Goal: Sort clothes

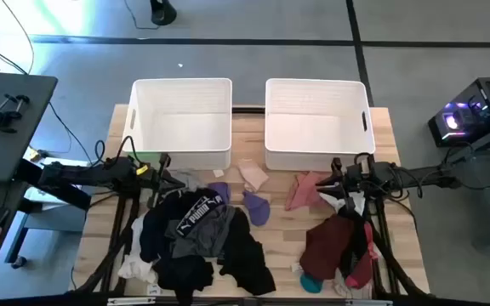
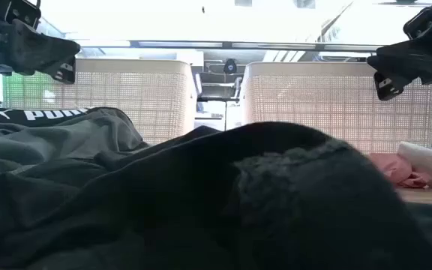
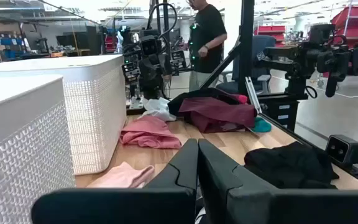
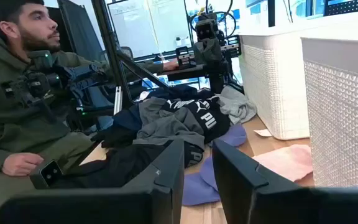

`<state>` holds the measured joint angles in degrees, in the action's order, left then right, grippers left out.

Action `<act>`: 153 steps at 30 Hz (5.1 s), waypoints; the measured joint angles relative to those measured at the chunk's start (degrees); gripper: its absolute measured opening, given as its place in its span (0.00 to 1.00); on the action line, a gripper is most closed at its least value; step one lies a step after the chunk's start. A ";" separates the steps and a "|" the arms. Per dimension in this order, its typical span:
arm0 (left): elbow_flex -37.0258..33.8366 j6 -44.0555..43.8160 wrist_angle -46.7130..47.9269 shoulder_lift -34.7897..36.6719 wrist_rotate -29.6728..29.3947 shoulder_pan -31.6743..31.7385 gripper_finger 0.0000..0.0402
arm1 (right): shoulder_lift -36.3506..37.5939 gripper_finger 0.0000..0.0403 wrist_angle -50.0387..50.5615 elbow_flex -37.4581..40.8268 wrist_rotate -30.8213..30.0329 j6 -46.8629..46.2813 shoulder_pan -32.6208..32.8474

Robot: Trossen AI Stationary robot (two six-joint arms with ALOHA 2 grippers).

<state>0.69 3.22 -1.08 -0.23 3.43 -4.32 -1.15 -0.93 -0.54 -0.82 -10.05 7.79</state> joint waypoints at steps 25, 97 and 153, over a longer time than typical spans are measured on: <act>0.00 0.00 0.00 -0.01 0.01 -0.01 0.00 | 0.00 0.18 0.00 0.00 0.00 0.00 0.00; 46.97 -47.29 32.37 -91.31 -37.20 -26.89 0.57 | 0.00 0.18 0.00 0.00 0.00 -0.02 0.02; 63.17 42.73 4.25 -52.49 -59.50 17.70 0.02 | 0.00 0.18 0.02 0.00 0.00 0.00 0.00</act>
<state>63.86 45.96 3.17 -52.73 -56.07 13.38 -1.15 -0.91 -0.54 -0.82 -10.05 7.80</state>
